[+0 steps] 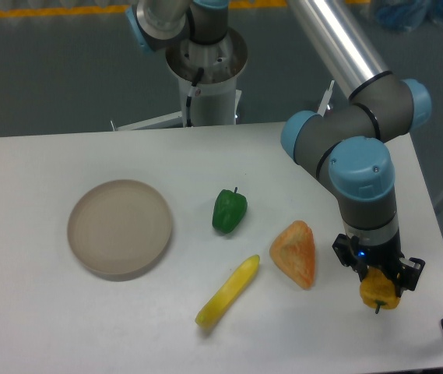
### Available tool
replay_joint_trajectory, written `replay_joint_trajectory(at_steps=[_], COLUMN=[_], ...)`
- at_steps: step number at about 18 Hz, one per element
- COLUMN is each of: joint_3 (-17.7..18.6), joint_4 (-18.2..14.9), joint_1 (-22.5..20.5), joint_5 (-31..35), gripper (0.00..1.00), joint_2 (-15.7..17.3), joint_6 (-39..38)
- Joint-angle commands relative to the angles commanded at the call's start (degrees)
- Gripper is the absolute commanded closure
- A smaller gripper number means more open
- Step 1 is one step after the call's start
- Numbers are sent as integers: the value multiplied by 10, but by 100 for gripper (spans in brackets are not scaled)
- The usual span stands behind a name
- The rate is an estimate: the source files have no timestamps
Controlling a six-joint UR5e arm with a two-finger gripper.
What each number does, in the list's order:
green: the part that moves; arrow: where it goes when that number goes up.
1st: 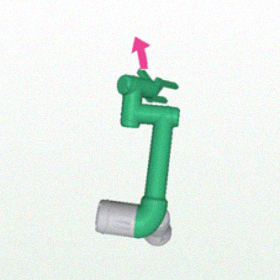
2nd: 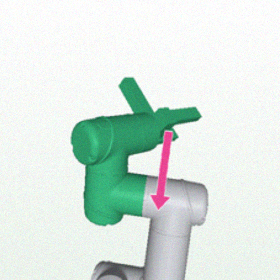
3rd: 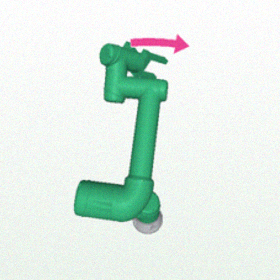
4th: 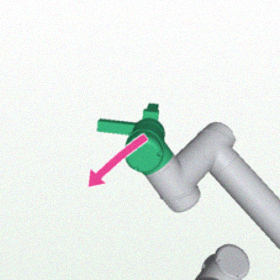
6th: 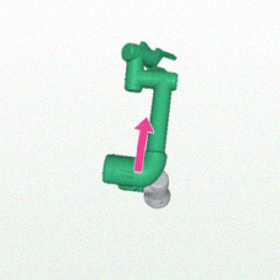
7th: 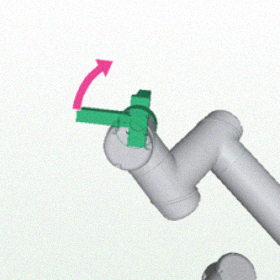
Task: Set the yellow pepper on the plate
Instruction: 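Hold the yellow pepper in the gripper and lift it slightly, then carry the yellow pepper across the table over the beige plate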
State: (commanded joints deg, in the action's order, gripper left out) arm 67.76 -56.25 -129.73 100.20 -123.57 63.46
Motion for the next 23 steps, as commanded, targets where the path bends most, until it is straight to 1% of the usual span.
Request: replay_joint_trajectory(at_steps=[9, 12, 14, 16, 18, 20, 21, 23], joint_3=[1, 9, 12, 16, 34, 66, 93, 147], joint_4=[0, 0, -2, -4, -6, -6, -7, -7], joint_1=[0, 3, 9, 11, 9, 10, 11, 21], joint_5=[-4, -4, -4, -2, -2, -3, -10, -62], gripper=[62, 62, 62, 62, 62, 62, 62, 62], joint_2=[4, 7, 9, 19, 38, 62, 86, 138], joint_6=[-2, -11, -37, -78, -90, -118, -142, -195])
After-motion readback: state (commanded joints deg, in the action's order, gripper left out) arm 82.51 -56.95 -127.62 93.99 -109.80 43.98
